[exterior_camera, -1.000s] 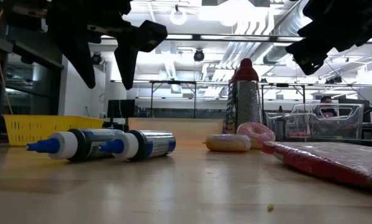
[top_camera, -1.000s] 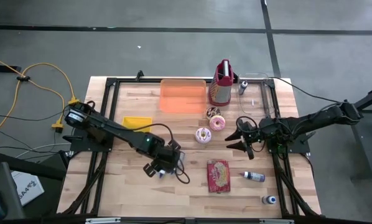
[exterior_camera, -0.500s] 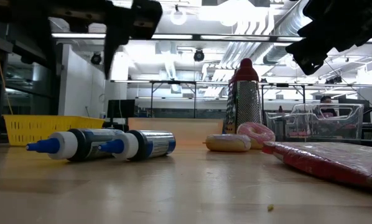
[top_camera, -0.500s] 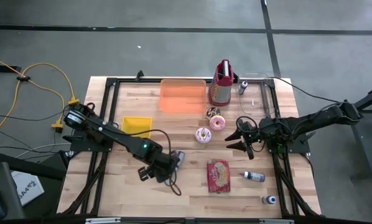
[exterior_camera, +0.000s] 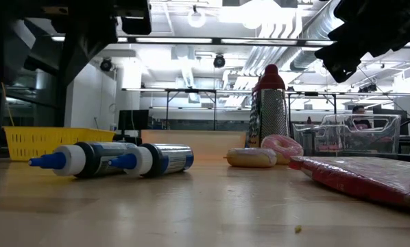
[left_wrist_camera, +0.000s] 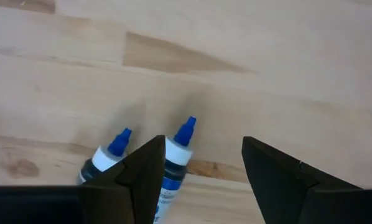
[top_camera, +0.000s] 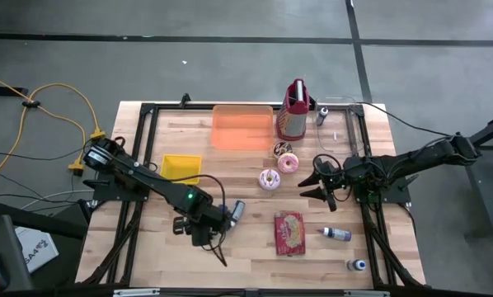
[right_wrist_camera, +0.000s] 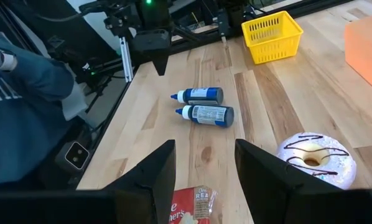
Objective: Pick & Place Food Item
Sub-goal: Put the left blue food coloring bottle into the transparent bin
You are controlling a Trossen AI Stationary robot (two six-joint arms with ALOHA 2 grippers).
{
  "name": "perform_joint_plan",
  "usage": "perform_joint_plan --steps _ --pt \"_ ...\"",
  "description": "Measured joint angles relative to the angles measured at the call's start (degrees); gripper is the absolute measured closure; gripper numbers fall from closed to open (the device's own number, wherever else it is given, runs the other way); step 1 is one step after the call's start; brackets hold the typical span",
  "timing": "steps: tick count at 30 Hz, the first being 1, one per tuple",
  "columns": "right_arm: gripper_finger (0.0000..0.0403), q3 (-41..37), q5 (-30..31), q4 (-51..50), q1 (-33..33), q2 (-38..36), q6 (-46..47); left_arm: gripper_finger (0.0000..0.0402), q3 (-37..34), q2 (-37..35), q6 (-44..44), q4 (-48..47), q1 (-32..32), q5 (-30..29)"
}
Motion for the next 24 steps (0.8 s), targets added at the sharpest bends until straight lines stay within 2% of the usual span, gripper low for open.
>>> perform_joint_plan --steps 8,18,24 --pt "0.0251 0.00 0.02 -0.02 0.00 0.02 0.00 0.0197 -1.40 0.00 15.27 -0.83 0.00 -0.40" --pt "0.0251 0.00 0.02 0.00 0.00 0.00 0.00 0.0197 -3.68 0.02 26.85 1.72 3.14 -1.72" --pt "0.0251 0.00 0.00 0.00 0.00 0.00 0.00 0.0197 -3.74 0.02 30.79 4.40 5.94 -2.12"
